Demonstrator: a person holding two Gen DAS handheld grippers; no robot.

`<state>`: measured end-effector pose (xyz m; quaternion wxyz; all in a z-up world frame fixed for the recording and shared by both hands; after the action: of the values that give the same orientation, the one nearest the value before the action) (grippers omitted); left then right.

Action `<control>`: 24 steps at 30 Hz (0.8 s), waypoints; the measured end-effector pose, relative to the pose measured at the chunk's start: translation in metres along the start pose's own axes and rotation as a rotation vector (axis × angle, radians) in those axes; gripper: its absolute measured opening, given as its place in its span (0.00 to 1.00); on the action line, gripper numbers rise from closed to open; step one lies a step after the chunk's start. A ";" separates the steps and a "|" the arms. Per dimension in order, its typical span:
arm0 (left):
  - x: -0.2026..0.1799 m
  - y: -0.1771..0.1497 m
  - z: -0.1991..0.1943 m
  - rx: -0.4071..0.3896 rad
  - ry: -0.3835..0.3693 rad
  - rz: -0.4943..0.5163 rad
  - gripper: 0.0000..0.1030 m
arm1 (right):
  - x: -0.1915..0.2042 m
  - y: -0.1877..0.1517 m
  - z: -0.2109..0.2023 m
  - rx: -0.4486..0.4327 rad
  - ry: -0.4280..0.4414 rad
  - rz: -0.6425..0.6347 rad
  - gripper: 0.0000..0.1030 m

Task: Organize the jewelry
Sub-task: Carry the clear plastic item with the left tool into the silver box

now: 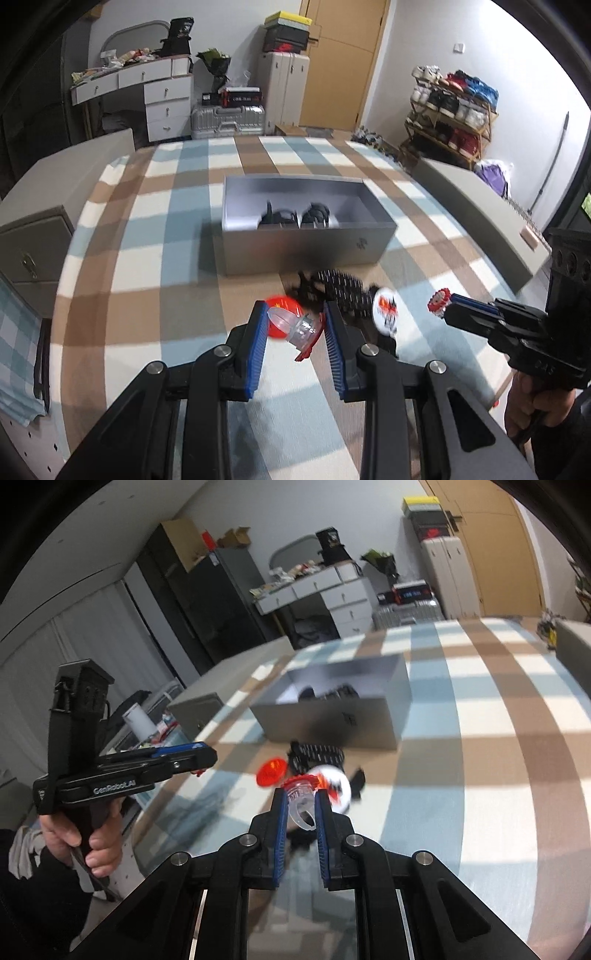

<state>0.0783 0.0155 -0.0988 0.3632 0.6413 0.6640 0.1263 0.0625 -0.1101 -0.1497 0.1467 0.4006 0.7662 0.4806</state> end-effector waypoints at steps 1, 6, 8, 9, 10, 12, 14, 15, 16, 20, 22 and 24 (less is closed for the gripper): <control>0.000 0.003 0.000 -0.007 -0.002 0.000 0.24 | -0.001 0.005 0.001 -0.008 0.006 0.002 0.14; -0.008 0.021 0.008 -0.024 -0.026 0.002 0.24 | -0.005 0.029 0.010 -0.031 0.032 -0.014 0.14; -0.011 0.028 0.013 -0.030 -0.035 0.003 0.24 | -0.009 0.038 0.015 -0.040 0.032 -0.018 0.14; -0.012 0.032 0.016 -0.032 -0.040 0.003 0.24 | -0.012 0.044 0.017 -0.048 0.036 -0.018 0.14; -0.013 0.036 0.019 -0.032 -0.043 0.001 0.24 | -0.015 0.048 0.018 -0.055 0.036 -0.019 0.14; -0.012 0.043 0.024 -0.033 -0.050 -0.007 0.24 | -0.023 0.058 0.023 -0.072 0.032 -0.014 0.14; -0.012 0.049 0.029 -0.031 -0.057 -0.011 0.24 | -0.031 0.067 0.027 -0.079 0.027 -0.012 0.14; -0.012 0.053 0.032 -0.032 -0.057 -0.014 0.24 | -0.034 0.070 0.030 -0.079 0.026 -0.012 0.14; -0.013 0.056 0.035 -0.028 -0.062 -0.017 0.24 | -0.038 0.075 0.033 -0.081 0.026 -0.012 0.14; -0.019 0.063 0.043 -0.022 -0.075 -0.014 0.24 | -0.047 0.085 0.042 -0.079 0.028 -0.023 0.14; -0.021 0.066 0.048 -0.017 -0.079 -0.014 0.24 | -0.051 0.089 0.048 -0.074 0.029 -0.030 0.14; -0.022 0.070 0.055 -0.006 -0.085 -0.013 0.24 | -0.055 0.094 0.053 -0.071 0.030 -0.035 0.14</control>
<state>0.1646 -0.0114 -0.0864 0.3937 0.6406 0.6519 0.0986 0.1744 -0.0983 -0.1050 0.1575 0.3744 0.7575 0.5110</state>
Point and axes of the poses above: each gripper's, at about its wrist camera, not at the fingertips, and z roughly the way its jaws point, x to its left, y to its top, the point moved 5 cm from there along z, roughly the way its jaws point, and after that the axes turned 14 degrees about -z, right-handed, at the moved point
